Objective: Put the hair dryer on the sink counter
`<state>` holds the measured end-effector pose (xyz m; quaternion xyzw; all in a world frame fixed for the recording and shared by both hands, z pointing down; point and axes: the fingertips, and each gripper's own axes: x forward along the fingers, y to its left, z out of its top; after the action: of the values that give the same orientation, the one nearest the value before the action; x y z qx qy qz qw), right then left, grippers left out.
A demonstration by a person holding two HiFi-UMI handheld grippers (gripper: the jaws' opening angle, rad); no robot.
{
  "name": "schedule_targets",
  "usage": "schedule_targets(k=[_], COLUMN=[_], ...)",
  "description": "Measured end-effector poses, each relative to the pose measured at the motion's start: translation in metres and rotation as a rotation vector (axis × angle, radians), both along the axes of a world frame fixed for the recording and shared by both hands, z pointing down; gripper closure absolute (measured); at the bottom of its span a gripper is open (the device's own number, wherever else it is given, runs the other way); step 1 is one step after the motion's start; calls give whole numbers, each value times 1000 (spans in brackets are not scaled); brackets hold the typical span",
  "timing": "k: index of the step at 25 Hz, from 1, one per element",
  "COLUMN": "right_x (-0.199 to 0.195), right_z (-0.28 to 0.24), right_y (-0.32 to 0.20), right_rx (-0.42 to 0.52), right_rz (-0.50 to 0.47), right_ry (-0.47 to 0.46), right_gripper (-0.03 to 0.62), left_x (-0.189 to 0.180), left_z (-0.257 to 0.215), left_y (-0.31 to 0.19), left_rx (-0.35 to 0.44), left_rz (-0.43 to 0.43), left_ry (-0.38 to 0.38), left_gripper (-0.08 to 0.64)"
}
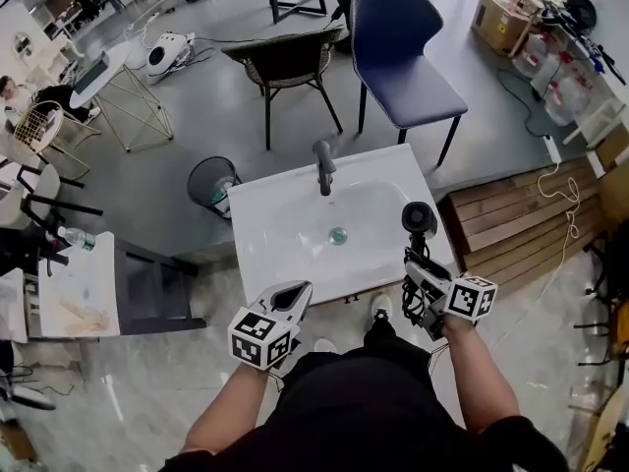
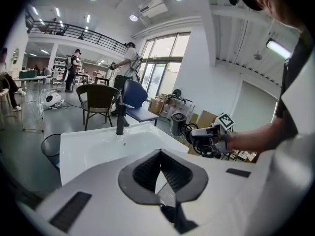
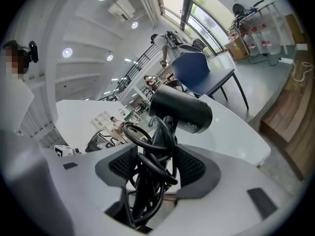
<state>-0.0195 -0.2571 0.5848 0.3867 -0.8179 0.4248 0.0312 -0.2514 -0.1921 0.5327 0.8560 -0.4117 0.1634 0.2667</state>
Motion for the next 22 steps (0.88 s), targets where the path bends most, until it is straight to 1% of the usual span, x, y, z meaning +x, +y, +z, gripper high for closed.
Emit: schedule_targets(k=[4,8,11,16,20,22], right_x=[21,35,44,51,50,49], right_z=[21,38,49,67,79,86], right_y=[-49,-97,-124,-162,-180,-183], right_rx=[-24,-29,-29,-31,-38,-34], right_rz=[-38,-95,-145,-213,-235,-239], right_ry=[75,159,229,306,359,413], right_gripper=[357,357,359,360,362,364], left_x=[5,9,22,44,46,44], left_z=[4,7,6,10,18,23], left_y=[-27,-60,-79,-98,-101,-99], left_rx=[-19,-31,-35,-31,-47,-61], left_rz=[-62,-148,-198,-234,-256,-256], left_ry=[-8,-11,-5,-26,-44,-43], left_gripper=[560,560,560,560,560,560])
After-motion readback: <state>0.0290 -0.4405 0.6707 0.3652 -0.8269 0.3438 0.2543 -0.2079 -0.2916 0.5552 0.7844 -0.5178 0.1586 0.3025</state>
